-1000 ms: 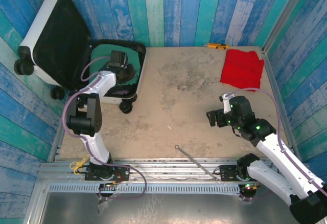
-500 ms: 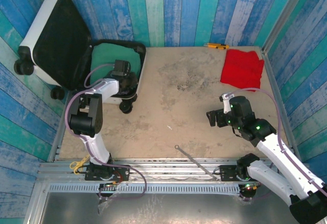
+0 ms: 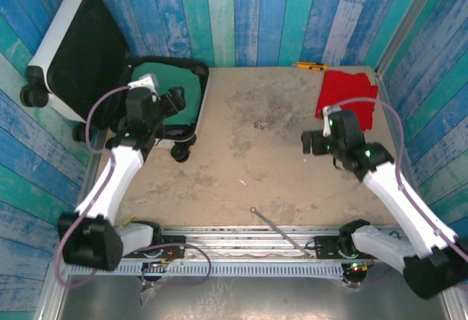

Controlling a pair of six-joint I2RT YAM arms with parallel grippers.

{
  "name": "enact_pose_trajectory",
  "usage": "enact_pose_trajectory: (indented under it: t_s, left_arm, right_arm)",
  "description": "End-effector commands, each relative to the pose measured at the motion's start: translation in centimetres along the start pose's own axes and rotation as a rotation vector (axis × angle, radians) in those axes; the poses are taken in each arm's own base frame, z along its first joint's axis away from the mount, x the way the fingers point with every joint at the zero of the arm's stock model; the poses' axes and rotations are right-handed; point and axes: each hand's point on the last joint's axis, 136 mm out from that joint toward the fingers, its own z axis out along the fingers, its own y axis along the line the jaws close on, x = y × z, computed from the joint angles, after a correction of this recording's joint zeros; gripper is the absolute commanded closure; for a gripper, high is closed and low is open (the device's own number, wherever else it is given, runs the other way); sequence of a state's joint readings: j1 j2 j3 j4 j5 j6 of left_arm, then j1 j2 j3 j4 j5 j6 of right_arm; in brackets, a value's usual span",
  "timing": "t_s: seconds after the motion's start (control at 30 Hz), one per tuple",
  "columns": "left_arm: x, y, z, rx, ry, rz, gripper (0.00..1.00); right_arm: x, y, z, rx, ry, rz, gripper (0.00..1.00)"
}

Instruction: Pack the luggage

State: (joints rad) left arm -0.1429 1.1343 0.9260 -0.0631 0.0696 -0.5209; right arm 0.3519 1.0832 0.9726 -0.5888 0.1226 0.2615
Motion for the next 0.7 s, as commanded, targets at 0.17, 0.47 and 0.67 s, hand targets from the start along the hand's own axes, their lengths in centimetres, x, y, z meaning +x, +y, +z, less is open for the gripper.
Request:
enact_pose_trajectory:
  t_s: [0.17, 0.47, 0.67]
  left_arm:
    - [0.8, -2.4, -4.2, 0.143, -0.017, 0.051, 0.06]
    - [5.1, -1.9, -6.1, 0.192, 0.082, 0.015, 0.06]
    - [6.8, -2.3, -6.5, 0.249, 0.124, -0.011, 0.06]
  right_arm:
    - [-7.2, -5.8, 12.6, 0.086, 0.186, 0.155, 0.0]
    - [-9.7, -10.0, 24.0, 0.196, 0.326, 0.162, 0.04]
    - [-7.3, -12.8, 26.7, 0.336, 0.383, 0.102, 0.07]
